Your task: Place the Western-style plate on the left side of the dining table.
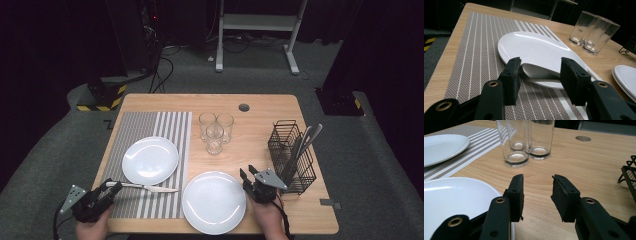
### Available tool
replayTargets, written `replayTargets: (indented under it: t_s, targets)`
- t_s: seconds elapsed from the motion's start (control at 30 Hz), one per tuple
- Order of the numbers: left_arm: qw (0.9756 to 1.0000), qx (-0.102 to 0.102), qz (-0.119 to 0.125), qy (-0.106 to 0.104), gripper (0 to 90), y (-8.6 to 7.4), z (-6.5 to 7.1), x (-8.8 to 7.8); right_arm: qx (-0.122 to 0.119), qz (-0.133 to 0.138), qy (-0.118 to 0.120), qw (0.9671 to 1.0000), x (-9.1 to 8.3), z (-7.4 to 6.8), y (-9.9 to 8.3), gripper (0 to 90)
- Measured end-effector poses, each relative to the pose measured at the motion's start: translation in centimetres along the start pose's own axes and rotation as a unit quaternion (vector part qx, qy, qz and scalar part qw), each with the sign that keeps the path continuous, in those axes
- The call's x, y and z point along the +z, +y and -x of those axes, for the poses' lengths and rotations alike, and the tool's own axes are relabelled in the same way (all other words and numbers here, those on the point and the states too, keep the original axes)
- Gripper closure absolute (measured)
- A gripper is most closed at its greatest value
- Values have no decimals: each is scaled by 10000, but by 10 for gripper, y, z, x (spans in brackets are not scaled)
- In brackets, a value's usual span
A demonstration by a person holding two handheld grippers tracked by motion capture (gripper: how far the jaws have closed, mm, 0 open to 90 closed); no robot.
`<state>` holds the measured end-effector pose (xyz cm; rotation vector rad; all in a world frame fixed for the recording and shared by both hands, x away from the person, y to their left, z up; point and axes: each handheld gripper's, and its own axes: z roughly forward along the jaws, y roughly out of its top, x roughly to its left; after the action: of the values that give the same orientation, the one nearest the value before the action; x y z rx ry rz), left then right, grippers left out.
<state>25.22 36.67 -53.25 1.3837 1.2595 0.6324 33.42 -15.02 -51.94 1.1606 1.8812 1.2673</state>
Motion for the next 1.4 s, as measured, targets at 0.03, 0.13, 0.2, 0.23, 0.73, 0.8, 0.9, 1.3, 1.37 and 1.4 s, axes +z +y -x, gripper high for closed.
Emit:
replayTargets:
  t_s: [0.03, 0.13, 0.2, 0.23, 0.73, 0.8, 0.9, 1.3, 1.37, 1.4]
  targets:
    - [10000, -15, 3, 41, 511, 0, -1, -1, -4, 0, 1, 10000, 0, 0, 0, 610]
    - [10000, -13, 9, 39, 567, -1, -2, -2, -11, -3, 4, 10000, 0, 0, 0, 610]
    - [10000, 4, -26, 38, 586, -1, -1, -1, -13, 0, 0, 10000, 0, 0, 0, 610]
    - [10000, 22, -46, 44, 588, -1, 0, 0, -14, 0, -2, 10000, 0, 0, 0, 610]
    - [9913, 108, -1027, 815, 655, 4, -6, 15, -15, 11, -3, 10000, 0, -1, 0, 609]
    - [9896, 97, -1146, 865, 662, 7, -6, 21, -8, 13, -3, 10000, 0, 0, 0, 610]
    - [9842, 158, -1420, 1047, 669, 9, -7, 35, -4, 13, 7, 10000, -1, 0, 0, 610]
    - [9746, 284, -1870, 1197, 647, 6, -6, 38, 12, 19, 28, 10000, -1, 1, 0, 610]
    - [9744, 303, -1890, 1179, 635, 4, -4, 34, 1, 19, 27, 10000, -1, 0, 0, 610]
    - [9746, 296, -1894, 1160, 632, 4, -3, 32, 1, 19, 27, 10000, -1, 0, 0, 610]
